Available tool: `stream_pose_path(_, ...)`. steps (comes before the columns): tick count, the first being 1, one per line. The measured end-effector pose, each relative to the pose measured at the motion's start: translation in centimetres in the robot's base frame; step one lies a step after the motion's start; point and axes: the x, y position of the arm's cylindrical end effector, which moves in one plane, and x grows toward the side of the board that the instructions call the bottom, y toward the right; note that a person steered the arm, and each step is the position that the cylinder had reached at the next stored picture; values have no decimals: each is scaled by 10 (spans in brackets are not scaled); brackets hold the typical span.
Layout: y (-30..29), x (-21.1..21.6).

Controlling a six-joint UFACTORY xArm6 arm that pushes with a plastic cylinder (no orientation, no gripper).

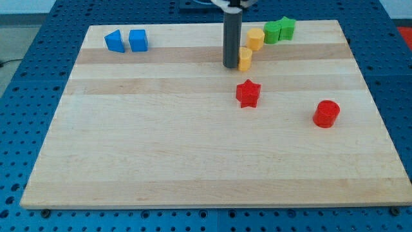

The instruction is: Push yellow heart to the bottom right of the yellow hexagon

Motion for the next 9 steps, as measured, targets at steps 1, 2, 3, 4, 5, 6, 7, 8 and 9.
stream_pose_path(1, 36, 2)
stream_pose_path(2, 53, 2)
stream_pose_path(3, 61, 16)
stream_pose_path(4, 70, 34)
stream_pose_path(5, 102, 29)
stream_pose_path(6, 116, -17)
stream_pose_path(7, 116, -19)
stream_pose_path(8, 125, 42)
stream_pose_path(9, 96, 40)
